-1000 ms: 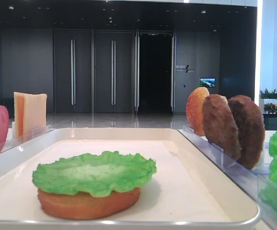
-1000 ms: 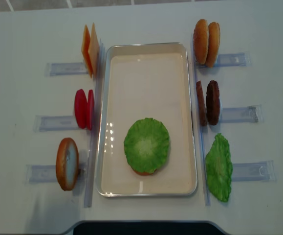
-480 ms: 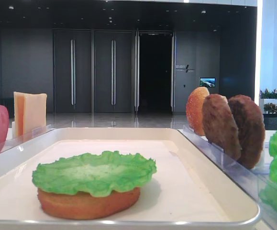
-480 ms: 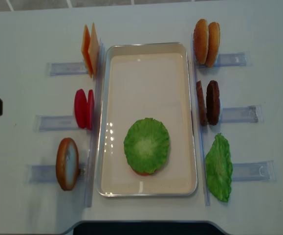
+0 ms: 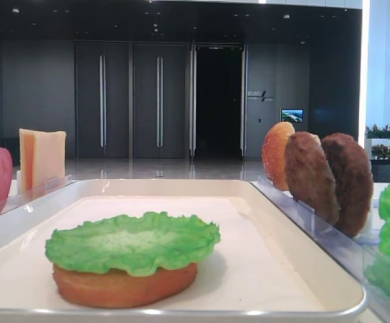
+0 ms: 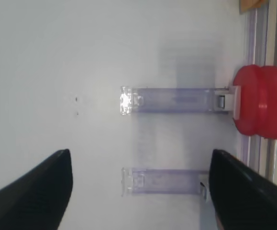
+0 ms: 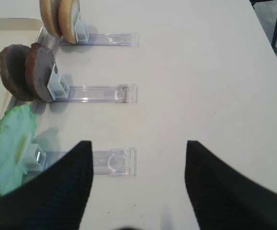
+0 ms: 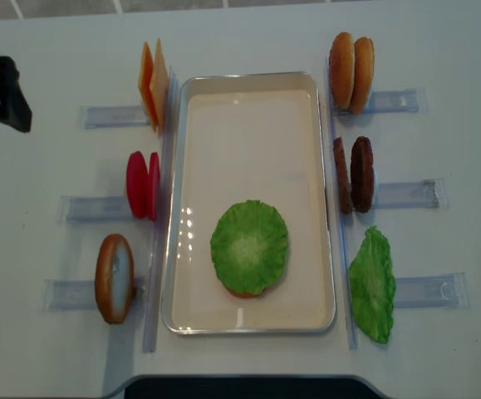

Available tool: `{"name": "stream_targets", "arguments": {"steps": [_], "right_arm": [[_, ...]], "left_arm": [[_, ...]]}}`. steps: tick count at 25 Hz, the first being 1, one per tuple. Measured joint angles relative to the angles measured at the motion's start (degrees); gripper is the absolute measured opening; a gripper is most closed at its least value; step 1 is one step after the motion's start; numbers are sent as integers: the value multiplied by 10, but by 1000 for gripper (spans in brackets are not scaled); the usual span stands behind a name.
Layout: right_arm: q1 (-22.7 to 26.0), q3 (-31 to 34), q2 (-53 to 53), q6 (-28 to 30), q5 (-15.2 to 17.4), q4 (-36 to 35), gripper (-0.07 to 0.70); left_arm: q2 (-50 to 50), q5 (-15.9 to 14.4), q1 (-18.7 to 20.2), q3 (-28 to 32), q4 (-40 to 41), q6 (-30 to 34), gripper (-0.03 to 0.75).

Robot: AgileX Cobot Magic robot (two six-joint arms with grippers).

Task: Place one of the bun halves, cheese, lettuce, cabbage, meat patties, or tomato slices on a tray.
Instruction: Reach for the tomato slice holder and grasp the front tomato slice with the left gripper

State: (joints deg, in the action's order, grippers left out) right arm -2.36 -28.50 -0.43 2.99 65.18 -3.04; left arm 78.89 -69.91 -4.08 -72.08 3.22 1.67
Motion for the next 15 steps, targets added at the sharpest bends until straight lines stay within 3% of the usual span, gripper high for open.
{"name": "stream_targets", "arguments": {"steps": [8, 15], "right_arm": [[0, 0, 0, 0, 0, 0, 432], [0, 0, 0, 0, 0, 0, 432]], "left_arm": [[108, -1, 0, -81, 0, 2, 692], [157, -1, 0, -104, 0, 2, 690]]}}
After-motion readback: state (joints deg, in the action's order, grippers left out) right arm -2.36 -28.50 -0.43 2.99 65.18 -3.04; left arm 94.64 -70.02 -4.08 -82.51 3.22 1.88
